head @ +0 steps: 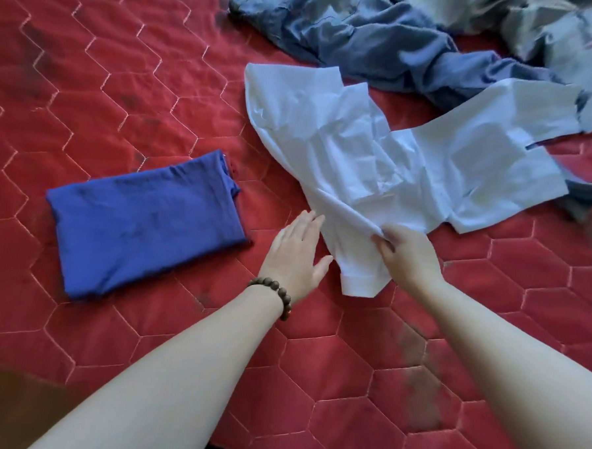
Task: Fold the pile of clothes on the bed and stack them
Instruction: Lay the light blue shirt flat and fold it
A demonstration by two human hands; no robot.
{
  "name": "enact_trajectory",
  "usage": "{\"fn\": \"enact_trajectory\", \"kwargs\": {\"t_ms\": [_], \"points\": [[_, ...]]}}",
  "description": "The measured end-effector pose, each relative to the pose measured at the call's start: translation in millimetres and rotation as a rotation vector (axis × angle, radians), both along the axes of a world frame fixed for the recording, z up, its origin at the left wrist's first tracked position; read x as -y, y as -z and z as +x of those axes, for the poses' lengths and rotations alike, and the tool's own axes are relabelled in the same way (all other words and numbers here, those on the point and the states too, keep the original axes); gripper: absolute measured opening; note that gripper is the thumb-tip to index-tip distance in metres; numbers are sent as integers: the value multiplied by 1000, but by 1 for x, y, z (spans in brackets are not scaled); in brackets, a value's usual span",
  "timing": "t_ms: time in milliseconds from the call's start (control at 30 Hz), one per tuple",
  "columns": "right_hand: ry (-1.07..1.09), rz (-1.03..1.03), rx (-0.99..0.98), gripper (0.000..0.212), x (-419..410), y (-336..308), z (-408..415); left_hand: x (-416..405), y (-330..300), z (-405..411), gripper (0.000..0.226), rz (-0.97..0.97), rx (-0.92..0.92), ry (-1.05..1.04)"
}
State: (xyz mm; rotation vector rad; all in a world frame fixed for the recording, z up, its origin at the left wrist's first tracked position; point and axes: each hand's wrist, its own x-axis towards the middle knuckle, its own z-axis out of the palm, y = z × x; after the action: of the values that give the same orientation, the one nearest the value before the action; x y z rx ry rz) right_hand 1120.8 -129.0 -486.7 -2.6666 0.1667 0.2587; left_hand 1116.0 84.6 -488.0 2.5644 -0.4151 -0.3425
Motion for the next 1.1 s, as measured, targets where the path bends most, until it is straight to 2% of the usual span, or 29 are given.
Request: {"fn": "enact_trajectory", "kwargs": {"t_ms": [233, 300, 367, 467, 600, 667, 800, 900, 1000, 1100], "points": [[120, 424, -14, 43, 7, -63, -3, 58, -41, -12, 120, -59, -45, 179], [212, 573, -32, 43, 14, -88, -1, 74, -59, -13, 121, -129, -84, 169], [308, 699, -44, 42, 23, -116, 0, 88, -84, -13, 102, -222, -67, 135], [419, 846, -23, 41, 40, -169, 2, 104, -140, -5, 67, -314, 71, 91], [427, 1009, 27, 28, 63, -264, 8, 117, -243, 12, 31, -387, 243, 66], [390, 1047, 88, 25, 74, -319, 11, 124, -303, 21, 19, -376, 310, 64], [250, 1015, 273, 10, 96, -428, 11, 136, -424, 34, 29, -487, 306, -8], [-6, 1093, 251, 30, 111, -509, 3, 141, -506, 40, 41, -543, 272, 59], [-222, 1034, 204, 52, 120, -583, -7, 142, -579, 45, 44, -535, 309, 110], [-198, 851, 357, 52, 118, -637, -7, 141, -645, 48, 48, -470, 384, 153]]}}
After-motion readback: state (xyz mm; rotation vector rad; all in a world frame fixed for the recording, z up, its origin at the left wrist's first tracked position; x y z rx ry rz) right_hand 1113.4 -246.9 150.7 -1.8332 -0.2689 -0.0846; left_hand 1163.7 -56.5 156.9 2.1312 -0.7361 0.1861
